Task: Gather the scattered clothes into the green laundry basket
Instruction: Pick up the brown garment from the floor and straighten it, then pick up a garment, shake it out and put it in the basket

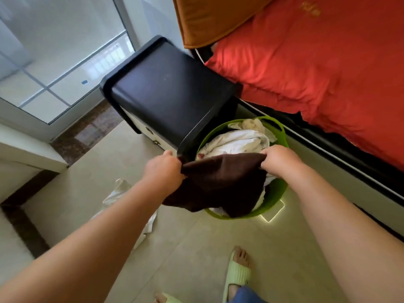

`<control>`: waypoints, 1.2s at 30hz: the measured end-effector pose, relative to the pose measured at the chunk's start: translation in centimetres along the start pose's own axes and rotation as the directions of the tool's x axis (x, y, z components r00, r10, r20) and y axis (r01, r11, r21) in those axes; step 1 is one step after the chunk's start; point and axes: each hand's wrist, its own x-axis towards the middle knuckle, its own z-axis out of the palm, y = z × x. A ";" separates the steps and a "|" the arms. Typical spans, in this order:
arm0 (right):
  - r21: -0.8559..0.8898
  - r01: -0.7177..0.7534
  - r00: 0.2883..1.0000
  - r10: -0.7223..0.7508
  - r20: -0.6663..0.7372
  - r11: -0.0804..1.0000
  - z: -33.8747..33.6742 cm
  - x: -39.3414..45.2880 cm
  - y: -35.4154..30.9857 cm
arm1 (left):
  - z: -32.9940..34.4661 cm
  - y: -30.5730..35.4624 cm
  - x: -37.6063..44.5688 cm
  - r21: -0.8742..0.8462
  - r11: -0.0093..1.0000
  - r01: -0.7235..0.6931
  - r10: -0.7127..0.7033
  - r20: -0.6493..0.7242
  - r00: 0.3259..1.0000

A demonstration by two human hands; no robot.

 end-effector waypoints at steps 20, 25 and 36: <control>0.468 -0.228 0.971 0.233 0.049 0.854 8.0 7.3 7.4 | 8.9 12.7 2.9 -0.349 0.934 0.081 0.093 0.454 0.886; 0.509 -0.077 0.989 0.129 -0.067 0.857 9.7 6.5 5.8 | 10.2 11.7 2.6 -0.370 0.919 0.135 0.027 0.401 0.916; 0.402 0.179 0.982 -0.189 -0.013 0.898 13.9 3.6 -7.6 | 13.4 1.7 2.6 -0.536 0.816 0.215 -0.039 0.320 0.946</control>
